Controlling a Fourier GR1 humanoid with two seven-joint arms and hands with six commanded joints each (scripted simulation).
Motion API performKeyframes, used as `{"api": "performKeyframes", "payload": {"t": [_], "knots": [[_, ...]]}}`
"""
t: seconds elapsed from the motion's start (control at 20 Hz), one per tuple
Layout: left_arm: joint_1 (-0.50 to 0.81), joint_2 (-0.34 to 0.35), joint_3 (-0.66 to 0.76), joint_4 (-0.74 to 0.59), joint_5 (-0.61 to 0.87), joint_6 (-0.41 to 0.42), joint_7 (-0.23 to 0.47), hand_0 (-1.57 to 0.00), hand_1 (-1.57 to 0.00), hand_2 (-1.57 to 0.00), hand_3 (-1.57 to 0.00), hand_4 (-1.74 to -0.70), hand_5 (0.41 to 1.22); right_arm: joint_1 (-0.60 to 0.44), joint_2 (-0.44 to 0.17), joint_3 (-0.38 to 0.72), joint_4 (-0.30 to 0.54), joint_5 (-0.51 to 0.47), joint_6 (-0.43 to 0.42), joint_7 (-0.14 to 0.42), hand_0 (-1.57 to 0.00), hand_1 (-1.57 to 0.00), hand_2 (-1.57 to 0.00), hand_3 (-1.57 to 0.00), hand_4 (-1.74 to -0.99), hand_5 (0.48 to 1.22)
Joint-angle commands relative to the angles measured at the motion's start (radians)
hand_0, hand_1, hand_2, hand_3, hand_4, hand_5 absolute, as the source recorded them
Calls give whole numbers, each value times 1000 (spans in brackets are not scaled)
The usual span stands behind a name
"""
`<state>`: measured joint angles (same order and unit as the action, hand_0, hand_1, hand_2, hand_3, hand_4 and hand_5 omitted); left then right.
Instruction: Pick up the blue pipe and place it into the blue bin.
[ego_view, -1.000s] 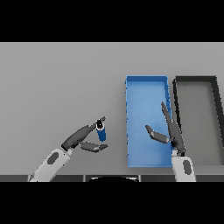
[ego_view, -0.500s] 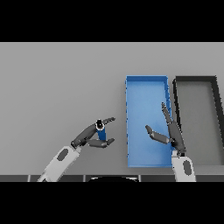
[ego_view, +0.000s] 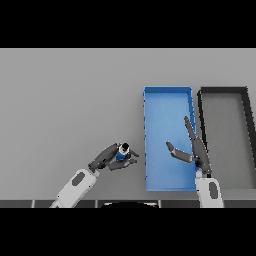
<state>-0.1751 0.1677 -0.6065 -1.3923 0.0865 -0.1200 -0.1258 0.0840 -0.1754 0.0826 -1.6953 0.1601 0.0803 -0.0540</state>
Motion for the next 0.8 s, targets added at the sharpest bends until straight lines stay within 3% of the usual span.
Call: {"api": "performKeyframes", "payload": {"t": [0.0,0.4,0.45,0.75], "knots": [[3,4,-3,-4,-10,11,-4,-1329,-1376,-1404,-1370,-1561,1148,3,-4,-2,-7,-3,2,-4,1,1,1,1,-1176,559],[-8,-55,-1,-83,-35,27,-84,-1530,-1538,-1543,-1537,-1482,1209,0,-6,0,4,8,1,-4,1,1,1,1,-1151,550],[-6,-55,4,-91,-35,24,-89,-1539,-1545,-1549,-1544,-1480,1211,19,-18,-4,3,13,3,-29,1,1,1,1,-1144,551],[-53,-65,14,-190,-46,4,14,-1562,-1564,-1565,-1564,-1473,1218,5,-16,1,8,22,0,-16,1,1,1,1,-1126,567]]}}
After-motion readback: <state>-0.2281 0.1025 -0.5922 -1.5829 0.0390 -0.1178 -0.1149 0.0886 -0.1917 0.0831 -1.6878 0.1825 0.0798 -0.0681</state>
